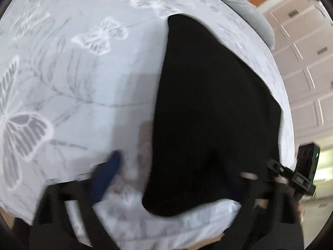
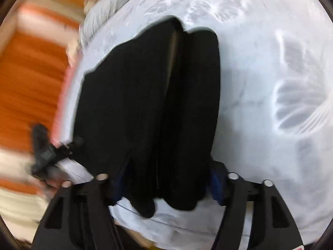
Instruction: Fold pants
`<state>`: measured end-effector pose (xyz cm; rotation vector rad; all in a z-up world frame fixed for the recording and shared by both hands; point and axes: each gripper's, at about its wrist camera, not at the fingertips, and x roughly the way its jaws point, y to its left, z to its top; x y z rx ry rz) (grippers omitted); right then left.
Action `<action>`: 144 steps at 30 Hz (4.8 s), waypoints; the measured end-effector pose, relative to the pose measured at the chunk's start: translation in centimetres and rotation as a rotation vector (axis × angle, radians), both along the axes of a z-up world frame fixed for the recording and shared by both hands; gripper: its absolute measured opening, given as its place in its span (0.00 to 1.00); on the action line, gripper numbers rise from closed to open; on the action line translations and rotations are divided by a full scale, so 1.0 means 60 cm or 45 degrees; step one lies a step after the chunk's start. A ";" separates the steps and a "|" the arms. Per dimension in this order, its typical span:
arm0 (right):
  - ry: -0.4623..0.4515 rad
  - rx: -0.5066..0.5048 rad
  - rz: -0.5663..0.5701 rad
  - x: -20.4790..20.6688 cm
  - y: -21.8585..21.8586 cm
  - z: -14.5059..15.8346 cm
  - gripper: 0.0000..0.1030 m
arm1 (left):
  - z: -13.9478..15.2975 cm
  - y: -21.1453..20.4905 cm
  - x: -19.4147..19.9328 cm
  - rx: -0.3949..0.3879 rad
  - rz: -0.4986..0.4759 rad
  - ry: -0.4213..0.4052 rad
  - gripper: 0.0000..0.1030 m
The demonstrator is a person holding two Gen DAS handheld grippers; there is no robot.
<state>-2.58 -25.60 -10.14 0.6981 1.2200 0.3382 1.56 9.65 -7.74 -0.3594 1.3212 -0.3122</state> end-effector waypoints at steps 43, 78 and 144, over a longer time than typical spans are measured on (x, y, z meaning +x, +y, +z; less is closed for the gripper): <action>-1.065 -0.239 -0.001 0.260 -0.010 0.574 0.37 | 0.602 -0.121 0.234 0.035 -0.026 -1.019 0.22; -0.496 -0.538 -0.010 0.601 0.006 0.021 0.00 | 0.048 -0.163 0.544 0.430 0.042 -0.577 0.91; -0.602 -0.573 -0.343 0.294 -0.031 0.254 0.43 | 0.203 -0.161 0.273 0.532 -0.036 -0.774 0.95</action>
